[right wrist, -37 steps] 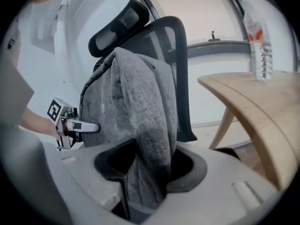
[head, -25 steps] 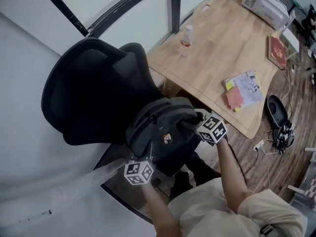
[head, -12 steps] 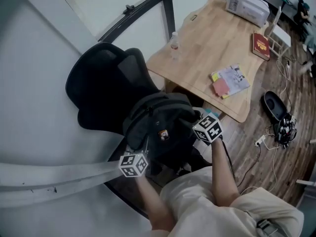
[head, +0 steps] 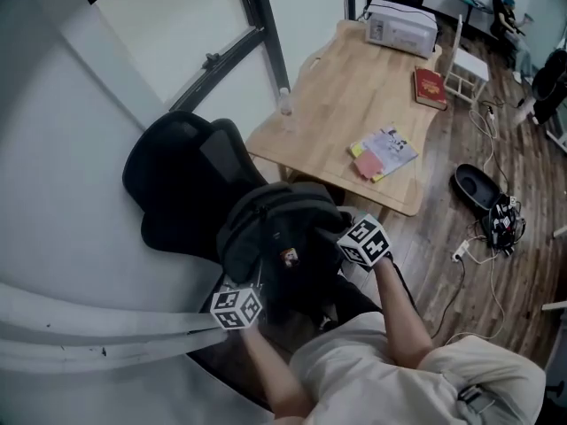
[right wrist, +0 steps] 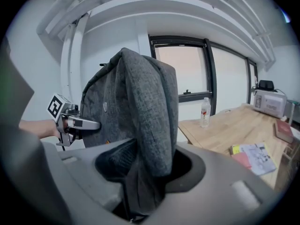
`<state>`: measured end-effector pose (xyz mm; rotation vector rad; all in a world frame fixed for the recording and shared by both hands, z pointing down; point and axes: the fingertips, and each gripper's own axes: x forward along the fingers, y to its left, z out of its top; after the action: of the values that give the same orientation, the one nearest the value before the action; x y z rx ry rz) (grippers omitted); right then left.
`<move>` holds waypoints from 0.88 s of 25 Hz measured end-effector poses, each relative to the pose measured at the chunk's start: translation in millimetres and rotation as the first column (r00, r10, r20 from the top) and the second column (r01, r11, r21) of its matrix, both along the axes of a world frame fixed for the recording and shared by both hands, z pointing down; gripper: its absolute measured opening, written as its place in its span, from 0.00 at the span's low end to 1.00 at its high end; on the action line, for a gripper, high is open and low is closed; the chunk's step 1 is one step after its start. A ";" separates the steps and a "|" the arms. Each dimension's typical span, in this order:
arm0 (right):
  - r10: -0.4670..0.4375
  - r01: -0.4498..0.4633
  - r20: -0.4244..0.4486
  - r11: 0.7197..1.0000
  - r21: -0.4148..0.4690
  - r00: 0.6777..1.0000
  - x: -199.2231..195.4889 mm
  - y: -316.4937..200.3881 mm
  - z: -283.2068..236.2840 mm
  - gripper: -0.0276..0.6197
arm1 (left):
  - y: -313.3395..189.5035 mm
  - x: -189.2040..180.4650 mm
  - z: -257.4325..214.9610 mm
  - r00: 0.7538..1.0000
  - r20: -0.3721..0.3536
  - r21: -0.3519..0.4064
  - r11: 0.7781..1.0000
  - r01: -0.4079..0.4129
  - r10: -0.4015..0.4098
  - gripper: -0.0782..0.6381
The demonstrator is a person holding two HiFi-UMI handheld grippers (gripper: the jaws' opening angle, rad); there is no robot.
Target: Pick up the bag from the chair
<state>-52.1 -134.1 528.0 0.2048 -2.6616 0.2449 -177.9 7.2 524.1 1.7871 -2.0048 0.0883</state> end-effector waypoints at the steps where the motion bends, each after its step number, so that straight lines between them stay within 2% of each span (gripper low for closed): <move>1: 0.002 -0.002 -0.001 1.000 0.001 1.000 1.6 0.5 -1.7 0.32 | -0.2 1.2 -1.2 1.000 0.001 0.002 1.000 -0.004 0.004 0.31; 10: -0.012 0.012 0.003 1.000 0.007 1.000 -0.6 16.2 -4.9 0.32 | 16.3 0.5 -2.8 1.000 0.012 0.002 1.000 -0.009 0.009 0.31; 17: -0.010 0.010 0.012 1.000 -0.012 1.000 -17.6 24.3 -6.2 0.32 | 25.0 -16.0 -9.5 0.999 0.044 -0.014 1.000 -0.002 0.003 0.31; 22: -0.002 0.002 -0.018 1.000 0.017 1.000 -23.0 21.3 -14.0 0.32 | 22.4 -20.9 -11.5 1.000 0.026 -0.001 1.000 -0.002 0.002 0.31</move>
<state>-75.1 -112.9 513.9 0.2084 -2.6470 0.2191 -198.8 29.5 512.6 1.7960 -2.0213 0.1133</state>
